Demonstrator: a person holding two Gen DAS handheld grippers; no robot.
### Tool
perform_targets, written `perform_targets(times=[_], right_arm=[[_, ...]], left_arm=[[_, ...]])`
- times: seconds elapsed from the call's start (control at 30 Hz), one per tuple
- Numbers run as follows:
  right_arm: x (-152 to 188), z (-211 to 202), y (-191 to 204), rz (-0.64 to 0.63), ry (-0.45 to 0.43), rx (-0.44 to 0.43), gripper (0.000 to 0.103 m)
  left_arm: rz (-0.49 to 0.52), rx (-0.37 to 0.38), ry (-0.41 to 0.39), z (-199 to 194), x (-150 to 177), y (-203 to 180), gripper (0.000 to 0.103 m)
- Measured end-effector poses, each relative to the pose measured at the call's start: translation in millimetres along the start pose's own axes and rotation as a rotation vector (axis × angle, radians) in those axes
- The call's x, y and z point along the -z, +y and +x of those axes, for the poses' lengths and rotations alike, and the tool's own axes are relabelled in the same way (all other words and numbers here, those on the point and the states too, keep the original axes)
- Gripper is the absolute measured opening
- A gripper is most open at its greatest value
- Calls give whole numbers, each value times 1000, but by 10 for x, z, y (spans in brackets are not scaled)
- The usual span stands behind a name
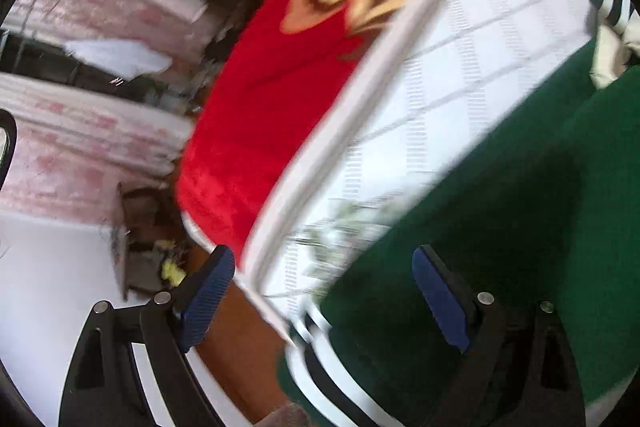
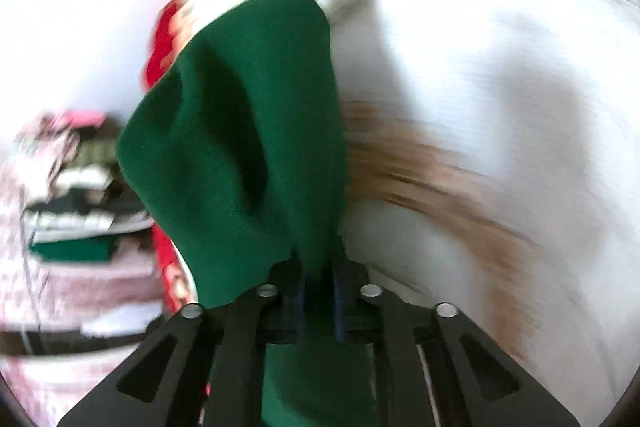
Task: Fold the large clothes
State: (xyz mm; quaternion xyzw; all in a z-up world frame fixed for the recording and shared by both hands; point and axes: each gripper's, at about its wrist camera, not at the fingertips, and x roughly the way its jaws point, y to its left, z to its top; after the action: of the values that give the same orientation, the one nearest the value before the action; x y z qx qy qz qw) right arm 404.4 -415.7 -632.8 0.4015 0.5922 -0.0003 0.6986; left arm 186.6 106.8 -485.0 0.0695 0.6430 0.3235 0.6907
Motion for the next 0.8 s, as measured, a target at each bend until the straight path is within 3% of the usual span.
perform_targets(times=[0.1, 0.23, 0.27, 0.3, 0.33, 0.37, 0.47, 0.53, 0.57, 0.6, 0.7, 0.8], right_arm=[[319, -567, -631, 53, 21, 32, 0], [327, -724, -999, 79, 69, -37, 1], [223, -667, -997, 75, 87, -43, 5], [135, -607, -975, 66, 98, -67, 15], [2, -526, -932, 46, 105, -39, 23], [-164, -416, -817, 25, 103, 0, 34], [-431, -334, -145, -216, 69, 14, 44], [-535, -333, 369, -392, 52, 39, 70], [-570, -303, 646, -468, 47, 59, 90], [-599, -220, 971, -558, 61, 81, 94], [-660, 204, 1666, -716, 177, 121, 94], [-787, 903, 2025, -790, 331, 234, 94]], left_arm=[[31, 99, -1, -248, 100, -290, 91], [41, 116, -4, -416, 126, -461, 91], [45, 106, -21, -482, 110, -506, 91], [50, 95, -39, -548, 100, -543, 91], [58, 87, -55, -604, 73, -577, 91], [61, 85, -64, -627, 53, -570, 91], [62, 67, -94, -706, -3, -603, 91], [63, 43, -118, -729, -44, -598, 91], [61, 40, -120, -725, -72, -596, 91], [53, 44, -116, -706, -106, -582, 91], [39, 45, -110, -665, -172, -577, 91], [27, 52, -107, -603, -229, -582, 91]])
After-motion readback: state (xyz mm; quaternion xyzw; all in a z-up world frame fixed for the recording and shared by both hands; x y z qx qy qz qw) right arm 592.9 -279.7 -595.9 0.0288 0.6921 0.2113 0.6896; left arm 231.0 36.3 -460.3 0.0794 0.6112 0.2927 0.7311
